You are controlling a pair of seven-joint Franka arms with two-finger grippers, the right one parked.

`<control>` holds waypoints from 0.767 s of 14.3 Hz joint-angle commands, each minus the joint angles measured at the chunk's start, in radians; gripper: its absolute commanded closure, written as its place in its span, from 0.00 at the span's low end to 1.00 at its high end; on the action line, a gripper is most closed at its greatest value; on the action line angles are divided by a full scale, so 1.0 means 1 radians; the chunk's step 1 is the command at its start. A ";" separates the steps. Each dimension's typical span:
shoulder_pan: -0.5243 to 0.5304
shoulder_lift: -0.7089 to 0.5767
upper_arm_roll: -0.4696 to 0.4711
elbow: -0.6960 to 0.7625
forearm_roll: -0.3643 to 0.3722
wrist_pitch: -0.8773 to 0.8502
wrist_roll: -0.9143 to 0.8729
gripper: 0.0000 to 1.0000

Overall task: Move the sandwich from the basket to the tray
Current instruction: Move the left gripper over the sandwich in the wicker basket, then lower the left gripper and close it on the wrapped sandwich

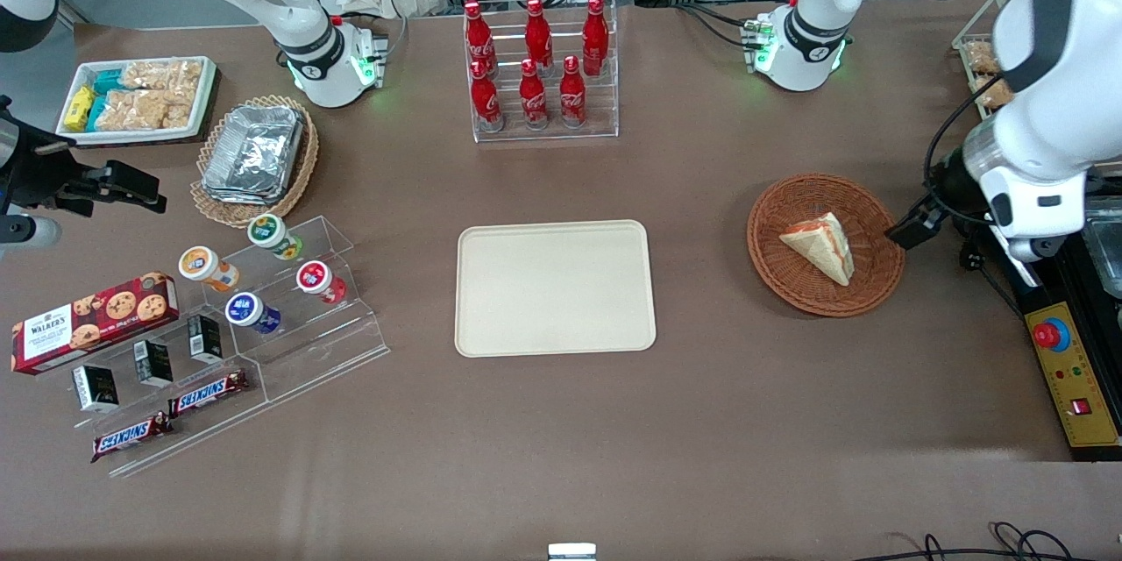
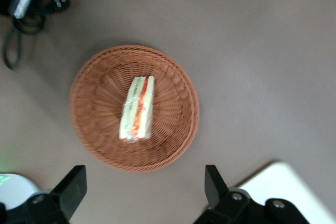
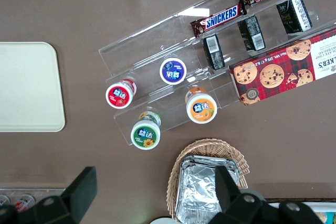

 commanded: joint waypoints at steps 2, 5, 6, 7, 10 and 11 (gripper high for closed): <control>0.000 -0.146 -0.001 -0.363 -0.007 0.270 -0.114 0.00; 0.002 -0.124 -0.001 -0.462 -0.007 0.373 -0.117 0.00; 0.003 -0.123 -0.001 -0.502 -0.007 0.425 -0.117 0.00; 0.003 -0.115 -0.001 -0.533 -0.007 0.473 -0.117 0.00; 0.002 -0.065 -0.002 -0.573 -0.007 0.580 -0.120 0.00; 0.002 -0.048 -0.002 -0.582 -0.007 0.611 -0.120 0.00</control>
